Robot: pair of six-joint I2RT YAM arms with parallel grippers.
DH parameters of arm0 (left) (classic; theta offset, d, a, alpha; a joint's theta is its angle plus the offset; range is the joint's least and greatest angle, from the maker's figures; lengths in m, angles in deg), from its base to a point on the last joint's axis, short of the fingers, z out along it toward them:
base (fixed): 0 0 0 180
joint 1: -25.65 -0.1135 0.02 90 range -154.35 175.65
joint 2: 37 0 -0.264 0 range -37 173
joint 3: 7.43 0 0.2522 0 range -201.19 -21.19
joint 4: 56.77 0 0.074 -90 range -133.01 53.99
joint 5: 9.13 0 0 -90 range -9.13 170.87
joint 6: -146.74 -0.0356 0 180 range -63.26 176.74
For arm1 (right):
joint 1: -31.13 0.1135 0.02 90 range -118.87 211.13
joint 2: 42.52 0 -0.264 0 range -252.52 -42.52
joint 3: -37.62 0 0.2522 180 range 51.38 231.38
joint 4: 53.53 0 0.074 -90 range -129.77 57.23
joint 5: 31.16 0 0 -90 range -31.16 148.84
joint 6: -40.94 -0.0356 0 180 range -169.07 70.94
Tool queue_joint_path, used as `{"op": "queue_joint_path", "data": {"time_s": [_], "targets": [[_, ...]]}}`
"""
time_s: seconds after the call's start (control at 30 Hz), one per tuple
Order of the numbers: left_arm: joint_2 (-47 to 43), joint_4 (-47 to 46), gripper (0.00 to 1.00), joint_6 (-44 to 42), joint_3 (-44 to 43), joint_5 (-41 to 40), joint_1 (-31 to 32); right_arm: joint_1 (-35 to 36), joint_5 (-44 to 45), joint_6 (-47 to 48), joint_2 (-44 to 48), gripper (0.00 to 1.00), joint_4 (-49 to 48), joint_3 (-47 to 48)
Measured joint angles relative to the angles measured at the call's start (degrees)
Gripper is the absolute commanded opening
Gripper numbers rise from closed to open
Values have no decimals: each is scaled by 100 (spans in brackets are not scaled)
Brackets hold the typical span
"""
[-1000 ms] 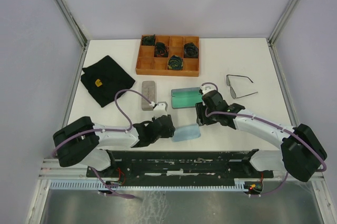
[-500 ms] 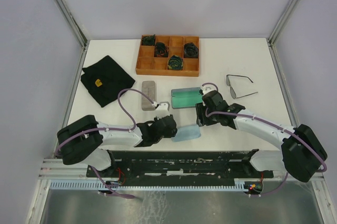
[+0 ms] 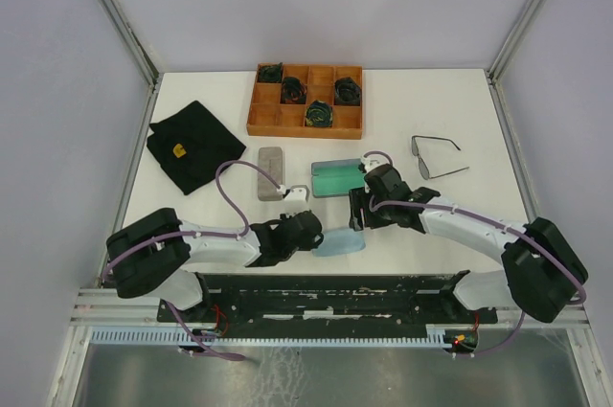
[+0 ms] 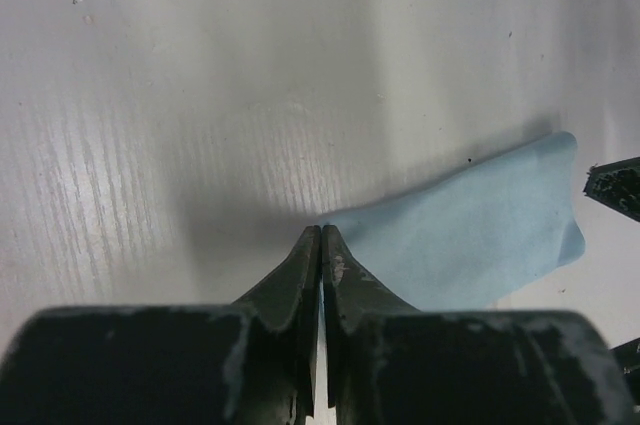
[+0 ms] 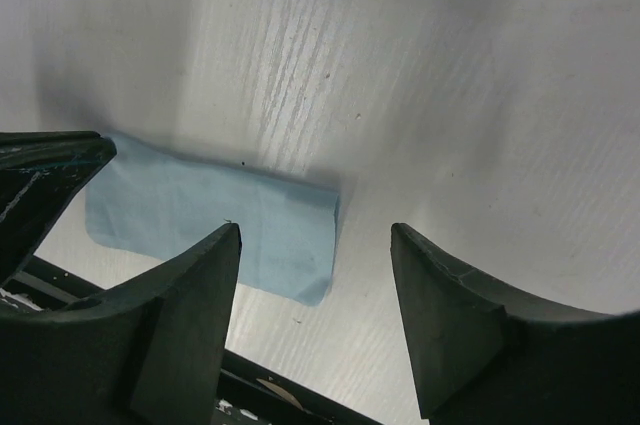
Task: Organize the sunglasses
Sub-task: Pick up the glasses cleaning cloth from the center of the board.
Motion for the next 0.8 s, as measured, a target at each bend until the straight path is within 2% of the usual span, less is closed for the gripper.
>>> {"op": "queue_joint_path", "data": {"time_s": [0.4,0.8], "targets": [[160,-140,3,-210,-101,26,4,-52,-236,-42,-693,59,-157,20],[214,-284,3,-313,-101,59,7,-70,-470,-46,-870,45,-343,66]]}}
